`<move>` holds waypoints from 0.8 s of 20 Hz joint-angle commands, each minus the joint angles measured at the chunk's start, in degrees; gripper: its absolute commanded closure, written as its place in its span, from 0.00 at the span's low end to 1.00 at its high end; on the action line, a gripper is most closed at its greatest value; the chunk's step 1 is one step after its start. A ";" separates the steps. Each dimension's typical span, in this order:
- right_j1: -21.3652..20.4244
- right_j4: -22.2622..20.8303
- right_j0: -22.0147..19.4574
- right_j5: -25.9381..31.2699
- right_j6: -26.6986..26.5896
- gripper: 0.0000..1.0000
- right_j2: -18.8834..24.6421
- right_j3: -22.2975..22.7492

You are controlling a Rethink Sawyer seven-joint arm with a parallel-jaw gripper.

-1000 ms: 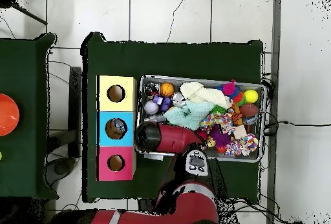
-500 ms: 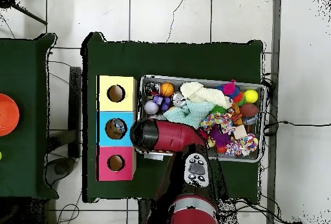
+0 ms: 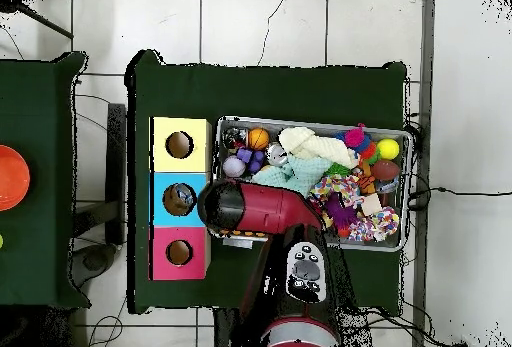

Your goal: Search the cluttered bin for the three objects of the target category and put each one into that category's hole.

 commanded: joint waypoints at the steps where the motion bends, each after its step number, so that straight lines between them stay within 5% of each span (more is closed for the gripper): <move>1: 0.42 1.01 -0.43 3.90 7.16 1.00 4.88 -0.69; 16: 1.28 1.34 -0.62 4.16 7.24 1.00 5.51 -1.14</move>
